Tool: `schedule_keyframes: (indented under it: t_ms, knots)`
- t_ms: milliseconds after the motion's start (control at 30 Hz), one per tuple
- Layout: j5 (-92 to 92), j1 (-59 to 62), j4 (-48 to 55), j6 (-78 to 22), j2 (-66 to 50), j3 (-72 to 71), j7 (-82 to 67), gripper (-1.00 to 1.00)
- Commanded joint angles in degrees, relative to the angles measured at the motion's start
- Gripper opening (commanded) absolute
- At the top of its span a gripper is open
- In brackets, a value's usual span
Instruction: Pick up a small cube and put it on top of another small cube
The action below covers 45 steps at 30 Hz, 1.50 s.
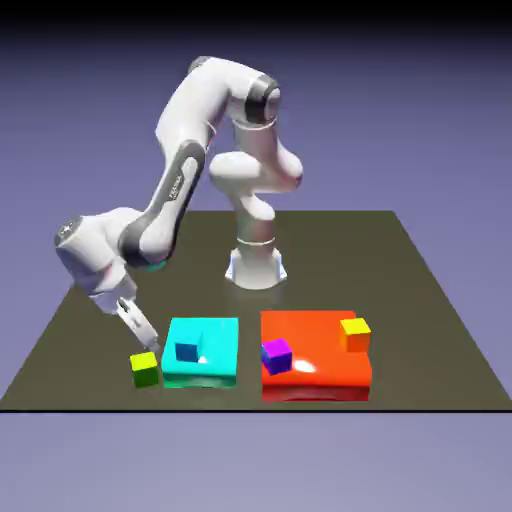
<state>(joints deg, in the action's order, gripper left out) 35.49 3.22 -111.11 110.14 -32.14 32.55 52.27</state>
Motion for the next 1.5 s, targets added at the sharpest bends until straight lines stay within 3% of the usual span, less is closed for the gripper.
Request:
schedule_keyframes:
  t_ms: [0, 133, 267, 300, 433, 533, 1100, 1467]
  knots:
    - [1.14, 0.12, 1.60, -2.05, -2.08, 1.04, 0.31, 0.00]
    - [5.36, 0.59, 7.53, -9.64, -9.78, 4.91, 1.48, 0.00]
    - [9.61, -0.10, 3.97, -2.96, -13.85, 1.81, -1.07, 0.00]
    - [9.61, -0.11, 3.97, -2.96, -13.85, 1.81, -1.07, -1.00]
    - [5.47, 0.19, 7.52, -10.02, -10.01, 4.58, 0.70, -1.00]
    - [2.08, -3.49, 6.71, -8.52, -10.40, 4.70, -5.03, -1.00]
    - [-40.28, 9.31, -2.43, -17.56, -4.57, -8.64, -25.00, -1.00]
    - [-67.69, 9.98, -6.51, -21.16, 3.46, -29.34, -36.75, -1.00]
